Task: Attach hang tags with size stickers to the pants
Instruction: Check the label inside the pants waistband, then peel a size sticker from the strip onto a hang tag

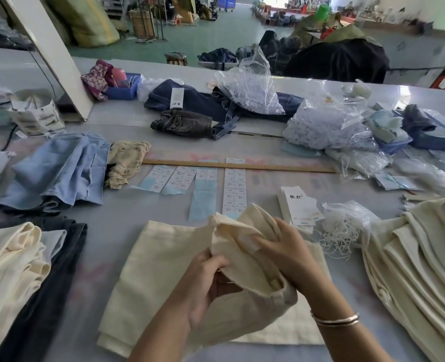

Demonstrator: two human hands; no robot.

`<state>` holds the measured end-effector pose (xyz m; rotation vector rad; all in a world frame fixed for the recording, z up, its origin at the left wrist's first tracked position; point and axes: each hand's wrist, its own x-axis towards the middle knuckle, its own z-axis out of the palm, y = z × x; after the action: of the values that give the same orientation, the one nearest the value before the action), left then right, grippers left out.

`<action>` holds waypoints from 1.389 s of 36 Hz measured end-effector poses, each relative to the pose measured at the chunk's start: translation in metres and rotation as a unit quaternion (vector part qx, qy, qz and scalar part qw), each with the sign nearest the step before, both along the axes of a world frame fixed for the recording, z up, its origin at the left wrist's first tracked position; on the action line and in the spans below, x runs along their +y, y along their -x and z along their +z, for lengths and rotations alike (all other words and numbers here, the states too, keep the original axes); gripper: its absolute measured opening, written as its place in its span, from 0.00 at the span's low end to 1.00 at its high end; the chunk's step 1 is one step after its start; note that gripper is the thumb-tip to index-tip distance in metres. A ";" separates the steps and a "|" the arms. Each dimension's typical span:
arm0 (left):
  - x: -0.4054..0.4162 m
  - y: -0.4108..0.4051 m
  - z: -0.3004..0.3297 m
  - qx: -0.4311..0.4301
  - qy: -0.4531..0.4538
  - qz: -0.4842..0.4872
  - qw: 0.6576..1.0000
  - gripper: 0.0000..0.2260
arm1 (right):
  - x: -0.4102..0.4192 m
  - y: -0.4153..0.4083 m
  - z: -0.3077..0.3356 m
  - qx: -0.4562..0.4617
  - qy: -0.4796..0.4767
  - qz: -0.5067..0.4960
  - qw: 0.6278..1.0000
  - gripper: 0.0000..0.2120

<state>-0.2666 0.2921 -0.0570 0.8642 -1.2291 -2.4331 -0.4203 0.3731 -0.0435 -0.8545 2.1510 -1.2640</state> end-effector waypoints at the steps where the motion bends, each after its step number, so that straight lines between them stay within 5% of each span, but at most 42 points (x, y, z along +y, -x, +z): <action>1: 0.000 0.001 0.002 0.003 0.000 -0.003 1.000 0.13 | -0.001 -0.002 -0.002 0.028 -0.013 0.010 0.999 0.19; 6: -0.001 0.001 0.009 0.026 -0.044 -0.030 0.998 0.17 | 0.000 -0.005 -0.006 0.076 -0.044 0.045 0.995 0.23; 13: -0.009 -0.003 0.003 -0.047 0.020 0.015 0.999 0.10 | 0.000 0.002 -0.001 0.079 -0.034 0.036 0.996 0.17; 31: -0.007 -0.005 -0.004 -0.019 0.057 -0.002 0.998 0.08 | 0.003 0.013 0.003 -0.092 0.055 -0.003 0.994 0.10; 35: 0.001 0.008 -0.005 -0.013 0.065 -0.057 0.996 0.10 | 0.022 0.032 -0.015 -0.135 0.079 -0.079 0.985 0.06; 43: 0.006 0.043 -0.055 -0.195 0.245 -0.197 0.929 0.10 | 0.107 0.080 -0.118 -0.225 -0.090 -0.248 0.938 0.09; 47: -0.008 0.059 -0.092 -0.301 0.332 -0.218 0.867 0.14 | 0.118 0.107 -0.143 -0.205 -0.143 -0.289 0.924 0.08; 50: -0.025 0.067 -0.112 -0.384 0.403 -0.205 0.805 0.19 | 0.103 0.128 -0.137 -0.081 -0.183 -0.287 0.937 0.08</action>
<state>-0.3331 0.2675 -0.1691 1.4158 -2.6831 -1.4149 -0.5488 0.4759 -0.1807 0.0445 2.4727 -1.0700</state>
